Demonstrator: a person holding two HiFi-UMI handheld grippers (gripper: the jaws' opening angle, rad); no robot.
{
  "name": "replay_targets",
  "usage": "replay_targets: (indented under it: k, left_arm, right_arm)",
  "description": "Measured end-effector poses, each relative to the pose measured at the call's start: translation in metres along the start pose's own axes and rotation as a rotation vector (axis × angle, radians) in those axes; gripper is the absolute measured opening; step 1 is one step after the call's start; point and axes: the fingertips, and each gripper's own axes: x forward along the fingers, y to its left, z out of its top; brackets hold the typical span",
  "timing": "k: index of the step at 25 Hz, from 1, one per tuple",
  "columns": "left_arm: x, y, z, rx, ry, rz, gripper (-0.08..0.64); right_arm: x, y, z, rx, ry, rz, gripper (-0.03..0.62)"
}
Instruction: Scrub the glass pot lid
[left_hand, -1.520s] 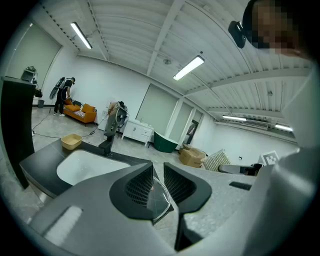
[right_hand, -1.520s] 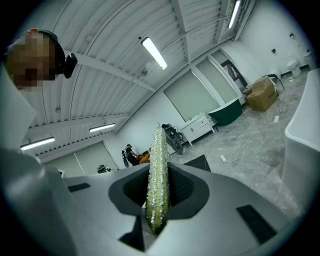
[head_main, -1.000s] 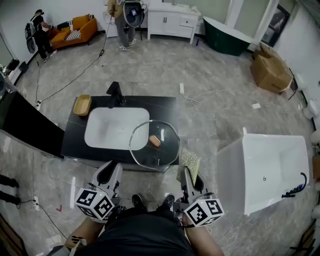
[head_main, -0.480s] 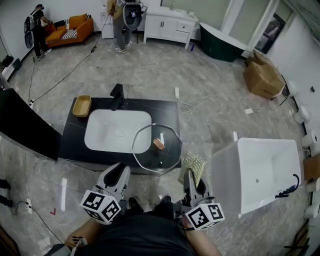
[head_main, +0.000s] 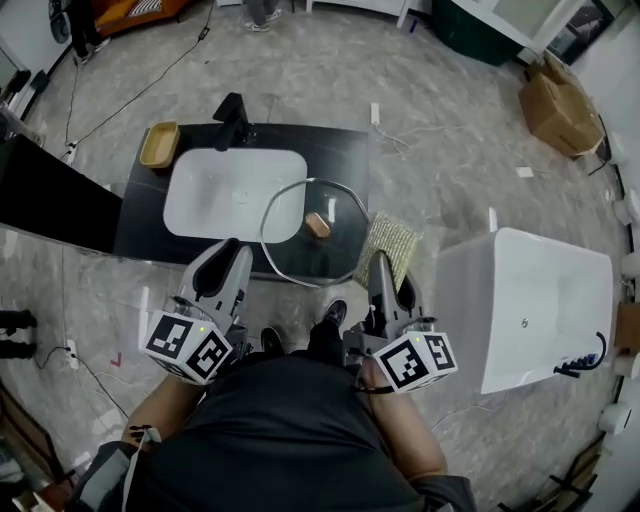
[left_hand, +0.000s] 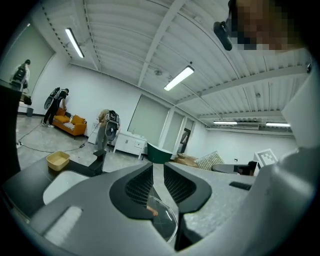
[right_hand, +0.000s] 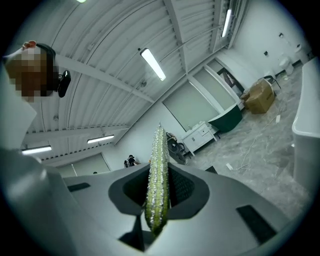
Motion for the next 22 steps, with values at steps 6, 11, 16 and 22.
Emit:
replay_targets:
  k: [6, 11, 16, 22]
  left_arm:
    - [0.052, 0.004, 0.004, 0.011, -0.029, 0.095, 0.071]
    - [0.081, 0.016, -0.013, 0.023, 0.012, 0.168, 0.071]
    - [0.103, 0.046, -0.048, 0.023, 0.106, 0.187, 0.071]
    - [0.120, 0.085, -0.081, -0.009, 0.218, 0.138, 0.071]
  right_arm:
    - [0.052, -0.052, 0.011, 0.128, 0.070, 0.075, 0.054]
    - [0.097, -0.098, -0.005, 0.190, 0.149, 0.086, 0.054]
    - [0.142, -0.122, -0.053, 0.264, 0.271, 0.069, 0.054]
    - [0.185, -0.146, -0.101, 0.274, 0.365, -0.036, 0.054]
